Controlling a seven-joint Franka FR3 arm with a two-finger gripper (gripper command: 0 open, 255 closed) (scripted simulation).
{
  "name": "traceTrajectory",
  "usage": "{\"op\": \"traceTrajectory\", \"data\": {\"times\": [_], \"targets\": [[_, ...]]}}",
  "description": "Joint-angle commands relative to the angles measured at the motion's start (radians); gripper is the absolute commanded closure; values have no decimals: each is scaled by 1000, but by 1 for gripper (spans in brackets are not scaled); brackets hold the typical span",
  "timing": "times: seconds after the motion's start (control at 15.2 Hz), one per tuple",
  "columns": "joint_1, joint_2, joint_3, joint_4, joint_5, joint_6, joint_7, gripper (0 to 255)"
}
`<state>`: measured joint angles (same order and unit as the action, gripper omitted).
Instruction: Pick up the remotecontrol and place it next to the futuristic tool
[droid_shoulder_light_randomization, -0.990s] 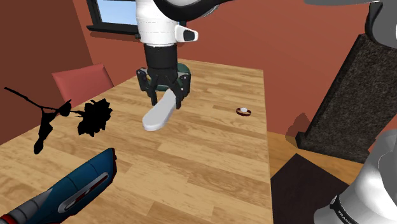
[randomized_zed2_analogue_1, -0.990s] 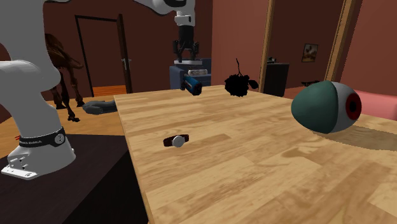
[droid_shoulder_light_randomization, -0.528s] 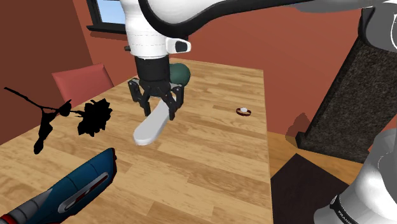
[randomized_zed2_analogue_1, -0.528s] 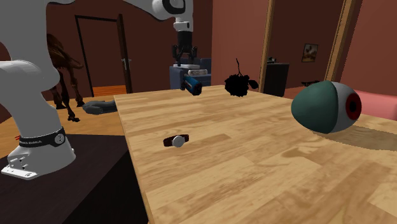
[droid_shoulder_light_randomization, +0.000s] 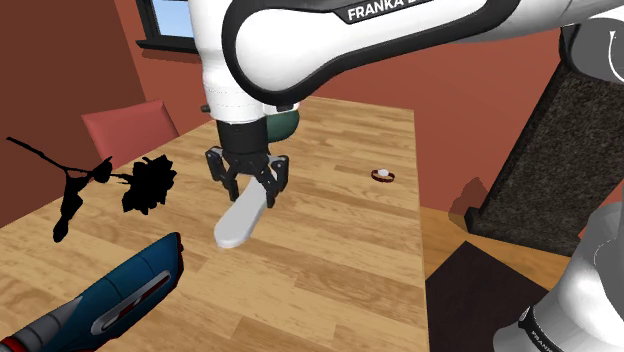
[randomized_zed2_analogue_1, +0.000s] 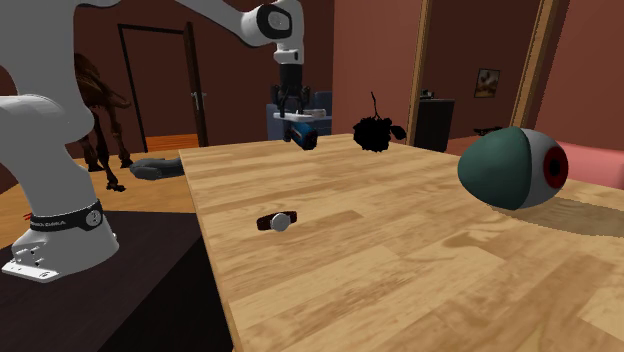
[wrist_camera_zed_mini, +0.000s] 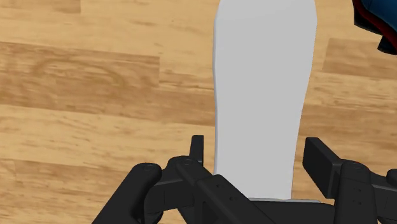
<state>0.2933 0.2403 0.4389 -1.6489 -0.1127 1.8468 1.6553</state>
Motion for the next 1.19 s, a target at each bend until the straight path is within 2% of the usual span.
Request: {"op": "traceTrajectory", "data": {"times": [0.0, 1.12], "targets": [[-1, 0, -1, -24, -1, 25, 1, 255], [4, 66, -14, -171, -39, 231, 28, 255]]}}
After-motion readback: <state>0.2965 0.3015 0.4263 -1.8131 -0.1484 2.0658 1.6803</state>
